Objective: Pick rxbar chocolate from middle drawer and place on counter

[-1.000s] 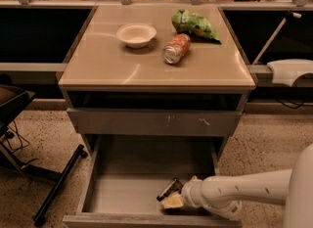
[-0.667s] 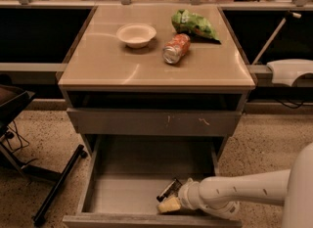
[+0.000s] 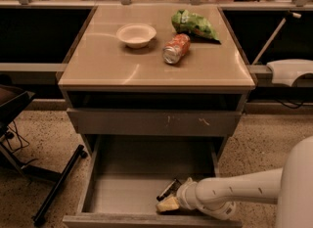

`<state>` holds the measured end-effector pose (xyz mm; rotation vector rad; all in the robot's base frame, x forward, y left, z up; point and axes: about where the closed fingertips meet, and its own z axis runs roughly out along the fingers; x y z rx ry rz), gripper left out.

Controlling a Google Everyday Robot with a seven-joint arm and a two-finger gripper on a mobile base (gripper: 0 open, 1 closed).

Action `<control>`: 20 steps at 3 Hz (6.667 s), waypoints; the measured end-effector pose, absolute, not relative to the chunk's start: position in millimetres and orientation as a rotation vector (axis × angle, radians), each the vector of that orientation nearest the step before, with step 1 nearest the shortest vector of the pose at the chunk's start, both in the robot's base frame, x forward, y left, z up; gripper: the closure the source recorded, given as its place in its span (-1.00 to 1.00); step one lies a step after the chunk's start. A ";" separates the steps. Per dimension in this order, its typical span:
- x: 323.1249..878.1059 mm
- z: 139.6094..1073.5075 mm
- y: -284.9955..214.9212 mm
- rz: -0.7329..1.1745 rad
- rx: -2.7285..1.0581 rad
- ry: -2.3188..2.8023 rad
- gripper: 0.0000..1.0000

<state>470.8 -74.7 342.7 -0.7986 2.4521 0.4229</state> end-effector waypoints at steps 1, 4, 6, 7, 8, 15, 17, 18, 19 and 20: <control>477.0 328.5 -68.2 0.337 -0.787 2.416 -1.00; 477.0 337.8 -68.2 0.337 -0.787 2.416 0.31; 491.2 399.6 -75.0 0.329 -0.717 2.339 1.00; 512.7 484.8 -128.2 0.267 -0.573 2.245 1.00; 543.9 570.8 -177.9 0.209 -0.515 2.187 1.00; 588.7 963.8 -247.6 -0.128 -0.674 1.854 1.00; 703.2 998.7 -191.3 -0.041 -0.683 1.806 1.00; 755.6 965.1 -180.6 0.033 -0.652 1.855 1.00; 789.7 896.2 -199.2 0.092 -0.579 1.957 1.00; 802.6 825.0 -226.8 0.121 -0.516 2.065 1.00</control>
Offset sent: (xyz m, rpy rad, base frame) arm 0.0044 0.0068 -0.0132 -0.0333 -0.0526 -0.0176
